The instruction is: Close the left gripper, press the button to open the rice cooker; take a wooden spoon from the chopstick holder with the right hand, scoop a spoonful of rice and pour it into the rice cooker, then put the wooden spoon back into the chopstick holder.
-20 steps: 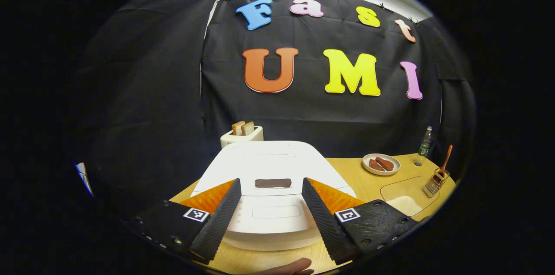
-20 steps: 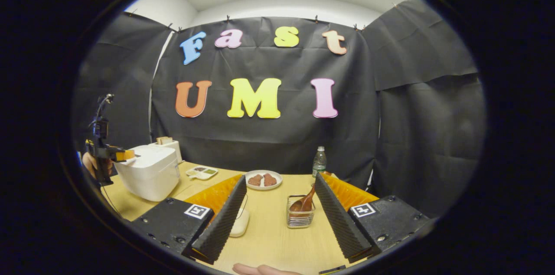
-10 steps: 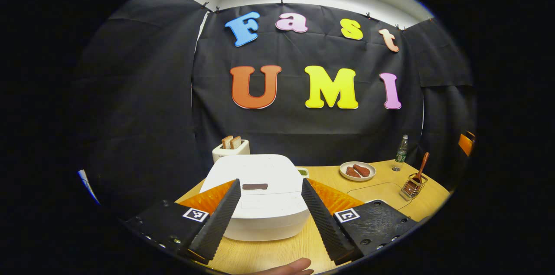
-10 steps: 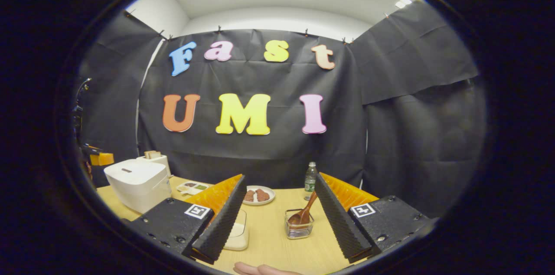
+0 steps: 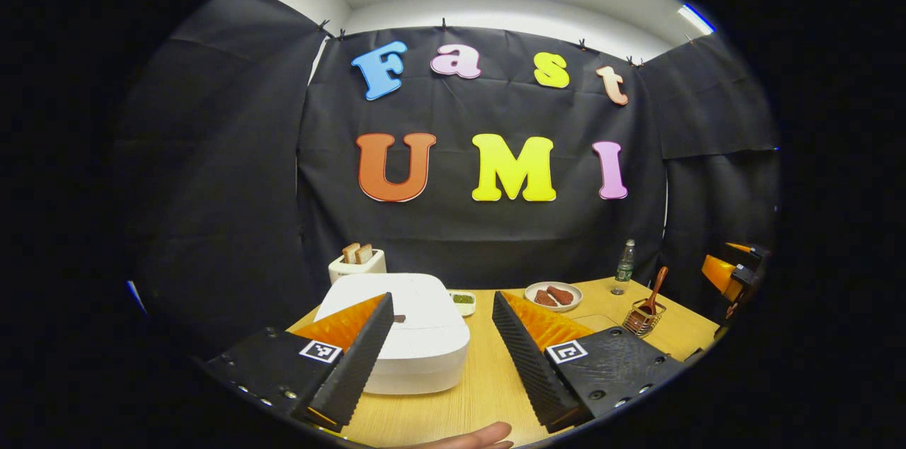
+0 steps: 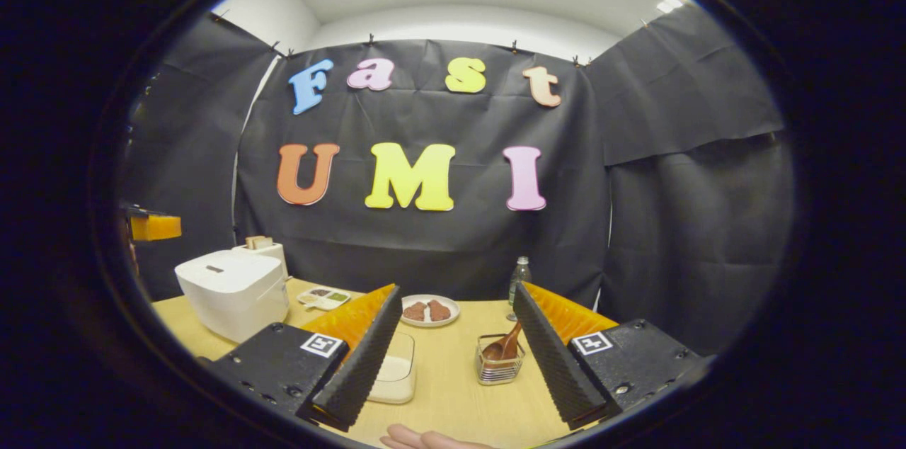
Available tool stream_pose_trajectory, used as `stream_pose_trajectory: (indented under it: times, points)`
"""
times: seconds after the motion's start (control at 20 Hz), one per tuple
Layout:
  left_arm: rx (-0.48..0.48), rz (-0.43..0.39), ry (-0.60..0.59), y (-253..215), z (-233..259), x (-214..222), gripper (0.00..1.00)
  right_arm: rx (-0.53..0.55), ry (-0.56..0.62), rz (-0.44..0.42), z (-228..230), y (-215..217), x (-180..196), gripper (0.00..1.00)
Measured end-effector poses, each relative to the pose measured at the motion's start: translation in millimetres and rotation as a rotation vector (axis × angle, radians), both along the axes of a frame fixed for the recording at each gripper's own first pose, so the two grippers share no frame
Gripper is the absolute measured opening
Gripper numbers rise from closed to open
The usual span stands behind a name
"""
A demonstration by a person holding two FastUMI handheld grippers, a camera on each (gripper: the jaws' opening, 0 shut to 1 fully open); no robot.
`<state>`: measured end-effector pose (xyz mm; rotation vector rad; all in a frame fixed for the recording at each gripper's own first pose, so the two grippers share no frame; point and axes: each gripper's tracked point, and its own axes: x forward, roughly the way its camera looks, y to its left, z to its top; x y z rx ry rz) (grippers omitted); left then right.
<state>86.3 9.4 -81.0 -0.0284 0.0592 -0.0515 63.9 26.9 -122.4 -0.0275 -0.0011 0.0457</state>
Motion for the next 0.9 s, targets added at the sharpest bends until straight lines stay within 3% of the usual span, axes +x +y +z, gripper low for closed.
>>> stream_pose_trajectory:
  times: [0.45,0.9]
  points:
    - [0.016,0.006,-0.046,-0.8,15.0,-8.8,0.90,0.037,0.032,0.045,-14.5,-3.1,3.8,1.00]
    - [0.032,-0.005,-0.063,-1.8,17.4,-16.3,0.90,-0.014,0.001,0.059,0.9,1.8,-6.1,0.99]
